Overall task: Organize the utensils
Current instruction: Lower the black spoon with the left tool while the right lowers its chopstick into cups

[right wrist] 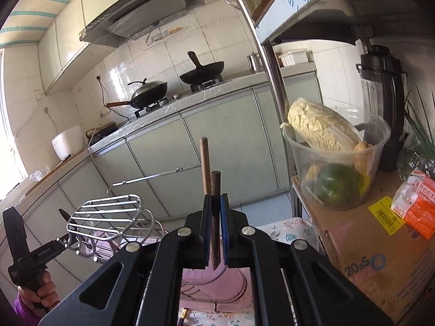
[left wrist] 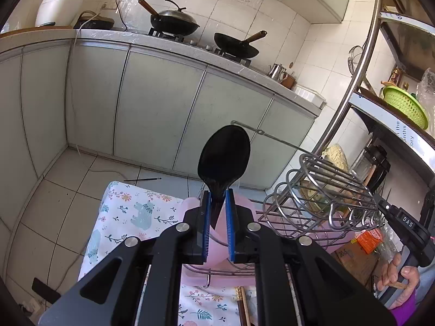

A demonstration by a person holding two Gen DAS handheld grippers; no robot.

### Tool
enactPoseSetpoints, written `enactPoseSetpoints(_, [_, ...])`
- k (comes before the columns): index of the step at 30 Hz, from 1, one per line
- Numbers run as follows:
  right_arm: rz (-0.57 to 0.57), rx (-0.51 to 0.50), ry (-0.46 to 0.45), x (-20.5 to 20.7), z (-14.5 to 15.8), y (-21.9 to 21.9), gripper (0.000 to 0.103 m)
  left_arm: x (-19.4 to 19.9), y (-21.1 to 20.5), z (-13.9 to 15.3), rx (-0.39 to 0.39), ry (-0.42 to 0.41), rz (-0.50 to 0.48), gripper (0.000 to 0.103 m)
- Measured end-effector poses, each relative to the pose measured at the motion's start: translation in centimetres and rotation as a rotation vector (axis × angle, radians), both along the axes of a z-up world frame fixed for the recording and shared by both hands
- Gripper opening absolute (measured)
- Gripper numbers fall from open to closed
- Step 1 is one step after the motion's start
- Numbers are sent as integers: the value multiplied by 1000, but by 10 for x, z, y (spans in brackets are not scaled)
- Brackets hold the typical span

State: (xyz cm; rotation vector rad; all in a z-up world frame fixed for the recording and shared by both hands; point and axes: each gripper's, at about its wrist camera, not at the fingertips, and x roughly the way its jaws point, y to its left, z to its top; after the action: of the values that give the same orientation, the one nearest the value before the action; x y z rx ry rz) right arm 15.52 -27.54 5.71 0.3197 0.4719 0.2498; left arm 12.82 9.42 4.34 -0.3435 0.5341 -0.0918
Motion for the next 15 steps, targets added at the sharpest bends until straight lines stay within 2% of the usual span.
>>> enactPoseSetpoints(7, [19,-19,57,5,-14,8,6,2,3,-2,-15,-1,16,10])
enactPoseSetpoints(11, [35,6,96,7,-19,8,8,1,3,-2,-31,5,25,11])
enactPoseSetpoints(13, [34,15,107,7,-20,6,17,0,4,-2,-26,9,35,25])
enactPoseSetpoints(14, [32,19,108,6,-20,6,29,-1,5,-2,-29,8,38,29])
enactPoseSetpoints(15, [29,27,103,5,-20,4,33,-2,6,-1,-34,5,39,34])
